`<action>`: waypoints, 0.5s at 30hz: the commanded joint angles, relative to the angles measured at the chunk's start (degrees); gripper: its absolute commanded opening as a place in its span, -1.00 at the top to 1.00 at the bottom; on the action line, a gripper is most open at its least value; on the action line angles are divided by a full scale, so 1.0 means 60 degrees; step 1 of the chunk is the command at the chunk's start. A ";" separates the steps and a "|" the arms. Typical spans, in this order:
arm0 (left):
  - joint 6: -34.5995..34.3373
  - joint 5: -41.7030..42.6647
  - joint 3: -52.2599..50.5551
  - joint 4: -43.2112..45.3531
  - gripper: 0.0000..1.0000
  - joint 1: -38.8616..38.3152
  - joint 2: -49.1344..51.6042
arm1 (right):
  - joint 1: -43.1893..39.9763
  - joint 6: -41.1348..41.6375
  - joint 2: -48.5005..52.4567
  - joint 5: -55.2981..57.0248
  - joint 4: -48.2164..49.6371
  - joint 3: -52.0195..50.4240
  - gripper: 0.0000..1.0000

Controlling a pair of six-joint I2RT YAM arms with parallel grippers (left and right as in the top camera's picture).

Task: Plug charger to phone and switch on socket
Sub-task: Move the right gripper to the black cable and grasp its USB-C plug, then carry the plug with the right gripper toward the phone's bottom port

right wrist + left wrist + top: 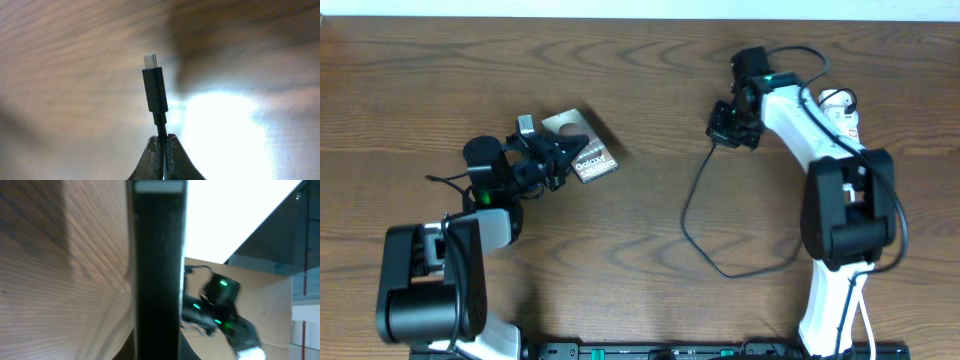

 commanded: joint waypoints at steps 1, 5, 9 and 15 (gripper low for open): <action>0.0503 0.0528 0.0867 0.0131 0.86 -0.0051 0.0597 | 0.0142 -0.3268 -0.1475 -0.2455 -0.0703 0.0153 0.97; 0.0430 0.0943 0.1894 0.0127 0.86 -0.0157 0.1308 | 0.0466 -0.4124 -0.2532 -0.2932 -0.1144 -0.0619 0.97; 0.0481 0.0951 0.2124 0.0127 0.86 -0.0157 0.1370 | 0.0885 -0.4583 -0.3555 -0.3417 -0.0532 -0.2459 0.97; 0.0980 0.1093 0.2124 -0.0233 0.85 -0.0415 0.1373 | 0.1479 -0.5002 -0.4714 -0.5428 0.2259 -0.5410 0.97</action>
